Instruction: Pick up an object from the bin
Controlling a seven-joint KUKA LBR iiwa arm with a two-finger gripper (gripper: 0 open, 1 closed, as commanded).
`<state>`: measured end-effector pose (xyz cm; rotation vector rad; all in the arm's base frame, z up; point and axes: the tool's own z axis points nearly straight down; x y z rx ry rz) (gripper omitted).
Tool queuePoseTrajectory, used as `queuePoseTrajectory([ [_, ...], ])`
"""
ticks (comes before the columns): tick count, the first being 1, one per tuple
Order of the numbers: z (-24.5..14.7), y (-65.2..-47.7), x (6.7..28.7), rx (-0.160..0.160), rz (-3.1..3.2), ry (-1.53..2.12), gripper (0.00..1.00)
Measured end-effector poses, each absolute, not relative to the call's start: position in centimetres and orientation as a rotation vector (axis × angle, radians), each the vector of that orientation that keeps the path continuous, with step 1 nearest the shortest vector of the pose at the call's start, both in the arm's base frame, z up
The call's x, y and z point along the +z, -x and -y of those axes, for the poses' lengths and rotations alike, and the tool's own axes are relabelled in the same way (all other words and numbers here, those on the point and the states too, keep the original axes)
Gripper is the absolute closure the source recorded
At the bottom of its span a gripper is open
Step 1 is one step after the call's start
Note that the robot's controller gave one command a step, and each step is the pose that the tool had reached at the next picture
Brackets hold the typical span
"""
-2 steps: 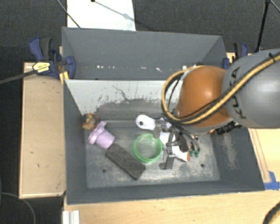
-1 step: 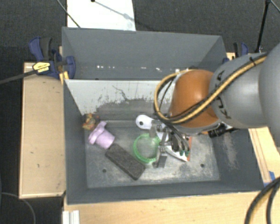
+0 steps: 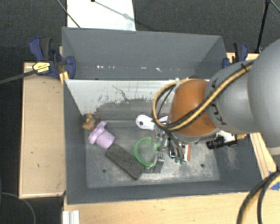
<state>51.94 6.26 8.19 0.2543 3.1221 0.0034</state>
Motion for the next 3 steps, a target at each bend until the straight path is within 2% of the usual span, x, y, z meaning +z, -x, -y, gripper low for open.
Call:
queuePoseTrajectory([
  [1,-10.2,-51.5,7.7,0.002,-3.120,-0.041,1.00],
  [2,-10.2,-51.5,7.7,0.002,-3.120,-0.042,1.00],
  [3,-10.1,-50.8,12.0,0.000,-3.142,-0.041,1.00],
])
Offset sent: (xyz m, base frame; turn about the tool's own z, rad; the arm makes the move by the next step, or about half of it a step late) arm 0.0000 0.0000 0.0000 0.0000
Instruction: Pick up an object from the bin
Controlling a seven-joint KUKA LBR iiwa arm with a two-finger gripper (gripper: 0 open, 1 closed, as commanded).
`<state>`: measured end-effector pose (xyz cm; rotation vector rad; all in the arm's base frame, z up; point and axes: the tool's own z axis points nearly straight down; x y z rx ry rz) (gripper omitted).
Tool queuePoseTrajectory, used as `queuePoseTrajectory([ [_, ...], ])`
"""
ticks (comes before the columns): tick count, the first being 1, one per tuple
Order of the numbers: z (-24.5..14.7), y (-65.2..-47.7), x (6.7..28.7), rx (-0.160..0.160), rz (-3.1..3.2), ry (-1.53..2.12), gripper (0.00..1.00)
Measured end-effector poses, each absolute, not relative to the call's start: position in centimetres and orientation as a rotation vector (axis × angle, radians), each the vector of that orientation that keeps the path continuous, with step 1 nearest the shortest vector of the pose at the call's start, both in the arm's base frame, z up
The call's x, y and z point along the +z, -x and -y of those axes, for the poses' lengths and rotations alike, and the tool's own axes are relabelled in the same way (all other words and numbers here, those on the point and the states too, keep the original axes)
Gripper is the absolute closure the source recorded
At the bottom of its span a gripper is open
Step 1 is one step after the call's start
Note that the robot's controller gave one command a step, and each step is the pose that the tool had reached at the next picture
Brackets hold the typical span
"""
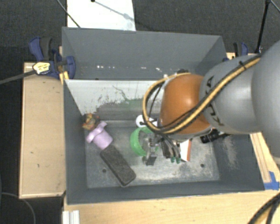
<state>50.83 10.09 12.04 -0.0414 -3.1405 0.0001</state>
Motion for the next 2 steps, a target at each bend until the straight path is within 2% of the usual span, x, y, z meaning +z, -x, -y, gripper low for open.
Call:
queuePoseTrajectory([
  [2,-9.6,-51.8,25.2,-0.001,3.141,0.037,1.00],
])
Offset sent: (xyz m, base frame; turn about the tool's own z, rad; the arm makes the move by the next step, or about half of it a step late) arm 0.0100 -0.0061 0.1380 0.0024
